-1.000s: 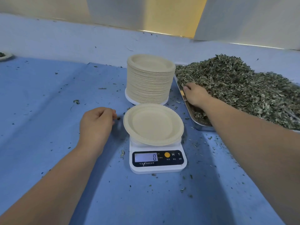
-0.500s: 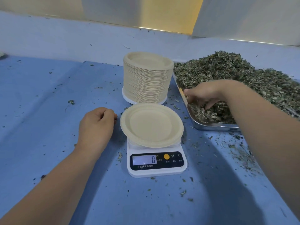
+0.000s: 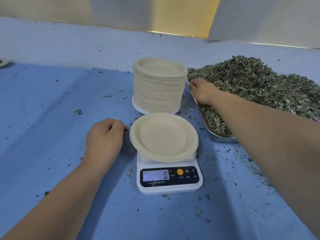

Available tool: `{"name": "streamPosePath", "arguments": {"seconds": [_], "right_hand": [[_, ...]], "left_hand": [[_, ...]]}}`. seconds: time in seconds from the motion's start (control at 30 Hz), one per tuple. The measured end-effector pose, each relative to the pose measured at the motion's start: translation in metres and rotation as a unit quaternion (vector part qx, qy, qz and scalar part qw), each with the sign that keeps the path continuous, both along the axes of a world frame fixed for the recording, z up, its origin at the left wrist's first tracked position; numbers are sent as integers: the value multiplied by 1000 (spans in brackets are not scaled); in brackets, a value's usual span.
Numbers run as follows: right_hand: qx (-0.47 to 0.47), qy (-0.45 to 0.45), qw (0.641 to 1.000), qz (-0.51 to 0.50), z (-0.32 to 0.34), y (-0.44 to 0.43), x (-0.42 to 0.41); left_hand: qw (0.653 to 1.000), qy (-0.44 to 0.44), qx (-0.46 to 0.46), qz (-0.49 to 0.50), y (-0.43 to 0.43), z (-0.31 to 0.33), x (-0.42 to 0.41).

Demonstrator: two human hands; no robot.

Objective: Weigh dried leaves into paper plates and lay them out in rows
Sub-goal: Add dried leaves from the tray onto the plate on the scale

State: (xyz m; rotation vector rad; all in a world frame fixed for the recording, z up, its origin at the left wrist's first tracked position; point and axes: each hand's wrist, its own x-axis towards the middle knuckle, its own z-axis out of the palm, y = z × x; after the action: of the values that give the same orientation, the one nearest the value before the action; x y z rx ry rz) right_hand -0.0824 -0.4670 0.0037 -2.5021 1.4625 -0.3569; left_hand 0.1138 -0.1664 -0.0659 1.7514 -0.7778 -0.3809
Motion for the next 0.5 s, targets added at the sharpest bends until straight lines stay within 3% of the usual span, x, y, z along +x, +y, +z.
{"name": "streamPosePath", "arguments": {"seconds": [0.27, 0.5], "right_hand": [[87, 81, 991, -55, -22, -14, 10], [117, 72, 988, -68, -6, 9, -18]], "left_hand": [[1000, -27, 6, -4, -1, 1, -2], [1000, -28, 0, -10, 0, 3, -4]]}}
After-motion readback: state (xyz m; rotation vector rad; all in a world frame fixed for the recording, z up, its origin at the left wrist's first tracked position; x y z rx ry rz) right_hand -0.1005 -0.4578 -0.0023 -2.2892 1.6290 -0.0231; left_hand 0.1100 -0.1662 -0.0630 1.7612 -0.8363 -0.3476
